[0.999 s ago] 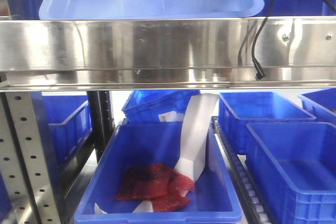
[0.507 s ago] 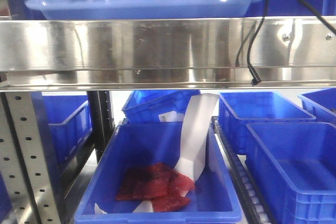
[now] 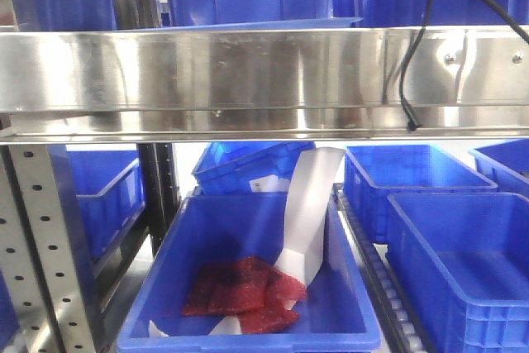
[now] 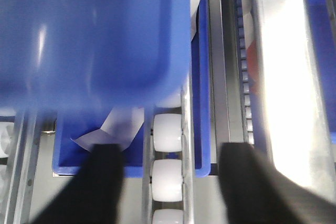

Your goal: Grab blue tray and place on right shelf

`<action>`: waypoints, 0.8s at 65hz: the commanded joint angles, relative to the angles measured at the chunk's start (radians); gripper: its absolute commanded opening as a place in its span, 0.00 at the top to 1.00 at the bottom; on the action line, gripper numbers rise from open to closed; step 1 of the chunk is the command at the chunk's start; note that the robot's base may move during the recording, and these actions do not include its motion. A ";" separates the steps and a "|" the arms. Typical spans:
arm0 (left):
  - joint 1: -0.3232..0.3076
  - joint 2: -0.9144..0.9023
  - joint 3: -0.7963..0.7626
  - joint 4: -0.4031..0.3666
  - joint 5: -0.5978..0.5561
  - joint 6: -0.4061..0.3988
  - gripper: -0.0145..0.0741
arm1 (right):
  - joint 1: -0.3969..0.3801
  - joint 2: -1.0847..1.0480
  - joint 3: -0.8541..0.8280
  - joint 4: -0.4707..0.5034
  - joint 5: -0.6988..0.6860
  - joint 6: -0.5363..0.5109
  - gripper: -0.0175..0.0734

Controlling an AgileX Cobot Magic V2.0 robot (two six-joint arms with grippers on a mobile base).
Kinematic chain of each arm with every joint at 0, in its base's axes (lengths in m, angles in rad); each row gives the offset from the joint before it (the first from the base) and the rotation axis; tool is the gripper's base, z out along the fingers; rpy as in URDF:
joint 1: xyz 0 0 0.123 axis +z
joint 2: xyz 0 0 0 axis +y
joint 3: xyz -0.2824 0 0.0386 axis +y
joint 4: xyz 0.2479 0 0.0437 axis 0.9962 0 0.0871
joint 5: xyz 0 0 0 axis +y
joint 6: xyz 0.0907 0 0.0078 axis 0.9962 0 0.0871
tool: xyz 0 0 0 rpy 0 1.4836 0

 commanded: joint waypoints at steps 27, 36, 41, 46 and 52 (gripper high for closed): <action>-0.017 -0.192 -0.097 0.025 -0.040 0.030 0.89 | 0.023 -0.176 -0.116 -0.009 -0.071 -0.067 0.75; -0.026 -0.307 0.069 0.013 -0.153 -0.024 0.89 | 0.072 -0.264 0.000 -0.049 -0.125 -0.100 0.75; -0.040 -0.393 0.216 0.018 -0.286 -0.028 0.89 | 0.104 -0.335 0.120 -0.072 -0.230 -0.105 0.75; -0.059 -0.487 0.387 0.028 -0.423 -0.028 0.89 | 0.136 -0.421 0.281 -0.088 -0.393 -0.105 0.75; -0.073 -0.591 0.575 0.048 -0.569 -0.028 0.89 | 0.159 -0.528 0.485 -0.088 -0.591 -0.105 0.75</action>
